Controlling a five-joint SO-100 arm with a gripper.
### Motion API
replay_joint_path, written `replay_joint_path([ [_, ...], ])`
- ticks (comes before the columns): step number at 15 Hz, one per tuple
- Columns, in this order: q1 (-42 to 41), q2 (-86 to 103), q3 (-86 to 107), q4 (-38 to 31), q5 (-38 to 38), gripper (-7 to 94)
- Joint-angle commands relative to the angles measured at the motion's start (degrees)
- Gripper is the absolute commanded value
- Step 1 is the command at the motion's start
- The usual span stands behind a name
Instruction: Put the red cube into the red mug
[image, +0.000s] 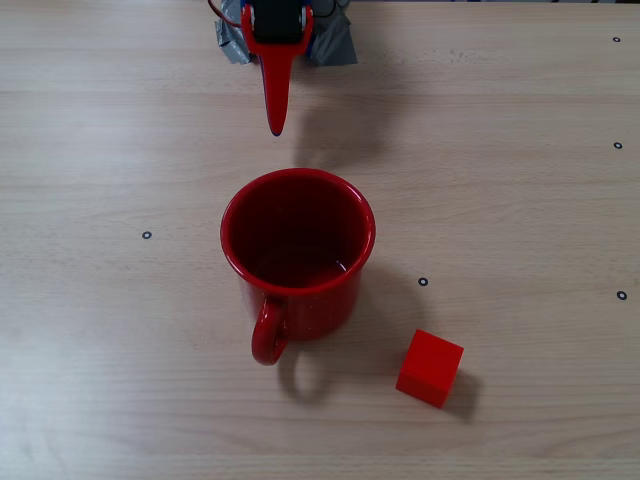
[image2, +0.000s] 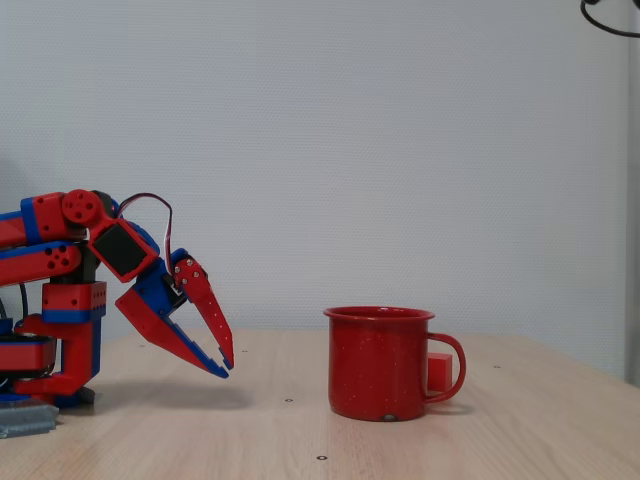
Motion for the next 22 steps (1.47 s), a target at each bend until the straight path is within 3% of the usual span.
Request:
replay_joint_path([
  [1,-4.0,3.3,1.4,0.8,-3.7,0],
  [11,-4.2,-0.1,-3.6,3.9,-1.6,0],
  [17,-6.5,-20.7,-27.7,6.0,-0.5,0],
  [22,-15.9,-45.3,-54.5,11.7,4.7,0],
])
